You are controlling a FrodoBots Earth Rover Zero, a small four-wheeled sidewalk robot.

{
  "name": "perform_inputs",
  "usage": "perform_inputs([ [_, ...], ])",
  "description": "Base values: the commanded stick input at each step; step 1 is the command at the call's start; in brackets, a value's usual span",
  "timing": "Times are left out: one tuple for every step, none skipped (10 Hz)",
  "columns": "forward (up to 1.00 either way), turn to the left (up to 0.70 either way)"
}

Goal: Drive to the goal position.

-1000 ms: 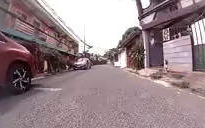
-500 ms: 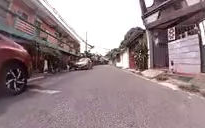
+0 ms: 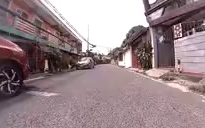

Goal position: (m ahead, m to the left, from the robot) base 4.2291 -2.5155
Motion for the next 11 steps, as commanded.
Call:
perform_inputs([
  [0.5,0.06],
  [0.5,0.06],
  [0.5,0.06],
  [0.5,0.06],
  [0.5,0.06],
  [0.5,0.06],
  [0.5,0.06],
  [0.5,0.06],
  [0.5,0.06],
  [0.5,0.06],
  [0.5,0.06],
])
